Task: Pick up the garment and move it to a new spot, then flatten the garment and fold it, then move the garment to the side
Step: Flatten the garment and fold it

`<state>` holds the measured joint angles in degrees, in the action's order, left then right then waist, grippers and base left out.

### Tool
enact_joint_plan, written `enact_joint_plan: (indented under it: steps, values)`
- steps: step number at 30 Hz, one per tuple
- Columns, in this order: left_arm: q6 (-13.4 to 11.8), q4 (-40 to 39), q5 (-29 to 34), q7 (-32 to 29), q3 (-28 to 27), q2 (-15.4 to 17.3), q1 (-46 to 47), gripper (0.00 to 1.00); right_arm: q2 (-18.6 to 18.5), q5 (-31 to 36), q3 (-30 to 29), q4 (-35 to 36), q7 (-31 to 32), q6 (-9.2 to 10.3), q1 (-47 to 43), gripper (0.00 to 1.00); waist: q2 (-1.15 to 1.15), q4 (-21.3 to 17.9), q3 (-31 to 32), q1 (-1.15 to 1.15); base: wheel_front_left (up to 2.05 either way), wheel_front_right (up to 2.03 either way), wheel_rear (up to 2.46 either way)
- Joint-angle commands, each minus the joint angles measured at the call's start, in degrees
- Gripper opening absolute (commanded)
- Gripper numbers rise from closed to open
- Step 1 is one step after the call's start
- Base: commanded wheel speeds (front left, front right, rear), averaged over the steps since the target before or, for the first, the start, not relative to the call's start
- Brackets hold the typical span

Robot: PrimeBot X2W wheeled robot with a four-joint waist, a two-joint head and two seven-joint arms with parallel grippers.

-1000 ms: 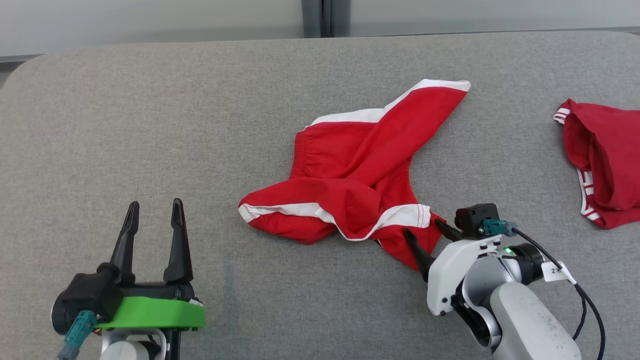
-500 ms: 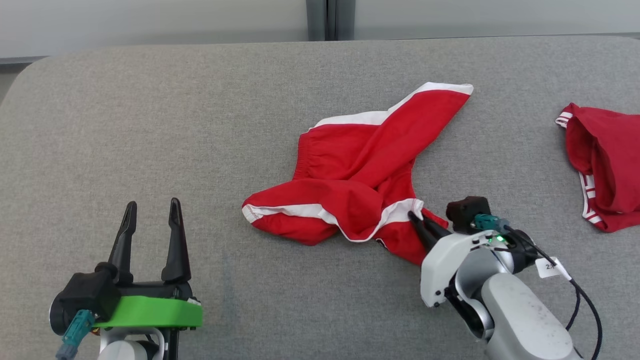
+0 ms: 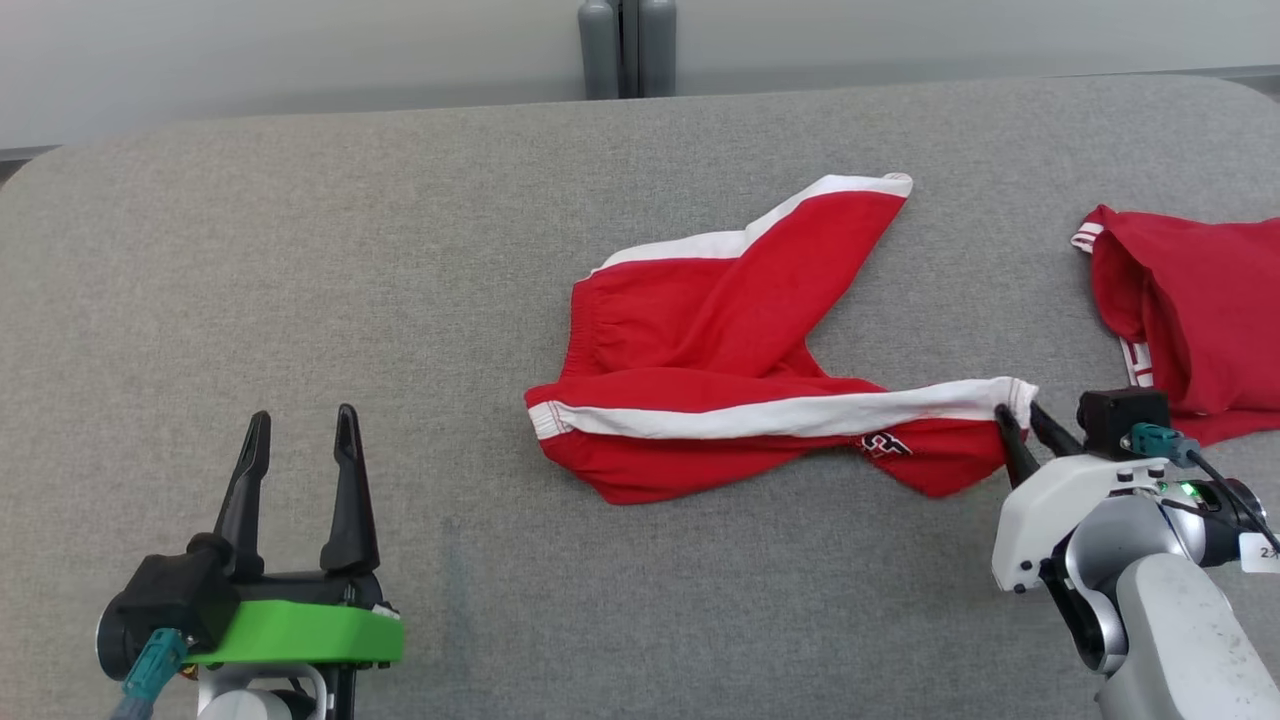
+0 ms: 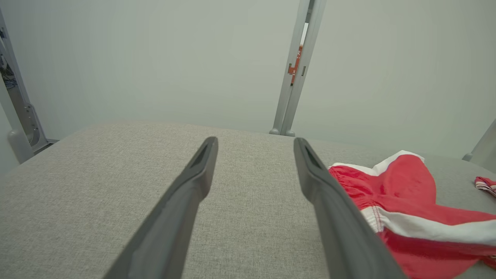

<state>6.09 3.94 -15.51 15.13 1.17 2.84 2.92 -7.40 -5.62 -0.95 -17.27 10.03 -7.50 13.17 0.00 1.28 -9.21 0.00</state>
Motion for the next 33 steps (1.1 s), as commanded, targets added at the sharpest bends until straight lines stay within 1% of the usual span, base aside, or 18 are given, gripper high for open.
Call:
enact_joint_plan:
  steps: [1,4,8,13,15,19,22,25,33]
  values:
    - [0.1,0.2,0.3,0.0,0.0,0.1,-0.3,1.00,0.1,0.8,-0.9,-0.5,0.2,0.04,0.0,1.00,0.00,-0.2,0.4,0.00,0.00,0.00,0.00]
    - [0.2,0.6,0.4,0.0,0.1,0.1,-0.9,1.00,0.3,1.4,-2.7,-0.5,-0.8,0.04,0.2,1.00,0.00,-0.4,1.3,0.00,0.00,0.00,0.00]
    - [0.3,1.1,0.7,0.0,-0.4,0.1,-1.7,1.00,0.2,2.1,-5.3,1.2,-3.5,0.04,-0.4,1.00,0.00,-0.9,3.0,0.00,0.00,0.00,0.00]
    - [0.4,1.8,1.0,0.0,-1.0,0.1,-3.2,1.00,-0.2,3.6,-6.6,4.4,-9.7,0.04,-1.8,1.00,0.00,-2.0,5.5,0.00,0.00,0.00,0.00]
    - [0.4,2.0,1.0,0.0,-1.3,0.1,-3.7,1.00,0.0,3.2,-6.1,5.2,-12.4,0.04,-2.3,1.00,0.00,-2.4,6.3,0.00,0.00,0.00,0.00]
    - [0.1,2.6,1.0,0.0,-1.4,0.1,-4.6,1.00,-0.7,2.5,-3.5,5.3,-18.1,0.05,-3.4,1.00,0.00,-3.2,7.8,0.00,0.00,0.00,0.00]
    - [-0.1,2.9,0.7,0.0,-1.4,0.1,-5.2,1.00,-1.0,1.6,-0.3,5.5,-21.1,0.04,-4.3,1.00,0.00,-3.6,8.7,0.00,0.00,0.00,0.00]
    - [-0.6,2.8,0.4,0.0,-1.3,0.1,-5.6,1.00,-1.6,0.3,1.4,5.4,-22.3,0.06,-4.8,1.00,0.00,-3.9,9.1,0.00,0.00,0.00,0.00]
    - [-1.8,3.3,-0.5,0.0,-1.5,0.1,-6.4,1.00,-0.8,-1.2,4.1,4.2,-22.8,0.06,-6.1,1.00,0.00,-4.2,10.2,0.00,0.00,0.00,0.00]
